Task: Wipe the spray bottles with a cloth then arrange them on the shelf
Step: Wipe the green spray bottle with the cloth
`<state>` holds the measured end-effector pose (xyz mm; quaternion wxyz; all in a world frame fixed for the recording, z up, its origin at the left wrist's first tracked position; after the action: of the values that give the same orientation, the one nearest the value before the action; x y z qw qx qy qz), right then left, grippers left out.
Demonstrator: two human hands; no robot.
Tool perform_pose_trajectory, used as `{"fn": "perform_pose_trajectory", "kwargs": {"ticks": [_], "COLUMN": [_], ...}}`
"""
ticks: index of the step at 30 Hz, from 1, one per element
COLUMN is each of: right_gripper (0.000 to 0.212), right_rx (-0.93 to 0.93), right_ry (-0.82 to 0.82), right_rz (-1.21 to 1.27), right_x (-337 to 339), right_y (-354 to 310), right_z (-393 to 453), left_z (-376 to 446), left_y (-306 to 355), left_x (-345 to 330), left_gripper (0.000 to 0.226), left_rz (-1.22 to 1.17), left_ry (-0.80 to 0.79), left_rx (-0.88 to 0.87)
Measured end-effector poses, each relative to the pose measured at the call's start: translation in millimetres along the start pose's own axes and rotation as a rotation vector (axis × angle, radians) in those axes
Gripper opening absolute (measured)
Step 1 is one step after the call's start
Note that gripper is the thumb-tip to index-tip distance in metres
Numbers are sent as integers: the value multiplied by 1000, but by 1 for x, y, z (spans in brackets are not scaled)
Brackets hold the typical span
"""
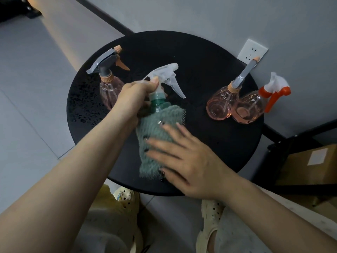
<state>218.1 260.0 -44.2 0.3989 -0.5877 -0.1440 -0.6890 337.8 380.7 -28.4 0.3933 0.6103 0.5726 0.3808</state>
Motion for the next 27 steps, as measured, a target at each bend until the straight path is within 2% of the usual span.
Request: {"fn": "perform_pose_trajectory", "kwargs": {"ticks": [2, 4, 7, 11, 14, 16, 20, 24, 27], "right_gripper": [37, 37, 41, 48, 50, 49, 52, 46, 40], "right_rx": [120, 125, -54, -391, -542, -593, -456, -168, 35], "right_ry": [-59, -62, 24, 137, 183, 209, 149, 87, -14], "right_rz": [-78, -84, 47, 456, 696, 750, 565, 125, -32], "right_x": [-3, -2, 3, 6, 2, 3, 4, 5, 3], "right_y": [-3, 0, 13, 25, 28, 29, 21, 6, -3], "right_z": [-2, -3, -2, -1, 1, 3, 0, 0, -1], "left_z": [-1, -1, 1, -2, -5, -5, -2, 0, 1], "left_y": [0, -2, -3, -5, -6, -6, -3, 1, -2], "left_x": [-1, -1, -3, -9, -14, -16, -10, -3, -2], "left_gripper": [26, 24, 21, 28, 35, 37, 41, 24, 26], "left_rz": [58, 79, 64, 62, 29, 11, 23, -18, 57], "left_ry": [-6, 2, 0, -66, -83, -84, -56, -37, -21], "left_rx": [-3, -2, 3, 0, 12, 18, 9, 0, -15]}}
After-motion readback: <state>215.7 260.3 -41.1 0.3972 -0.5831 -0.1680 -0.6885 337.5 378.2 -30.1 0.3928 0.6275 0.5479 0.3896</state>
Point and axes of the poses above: each hand's wrist, its own z-axis towards the middle knuckle, its own x-axis out of the back of the hand, y = z × x, the point moved 3 cm from there along z, towards the middle knuckle
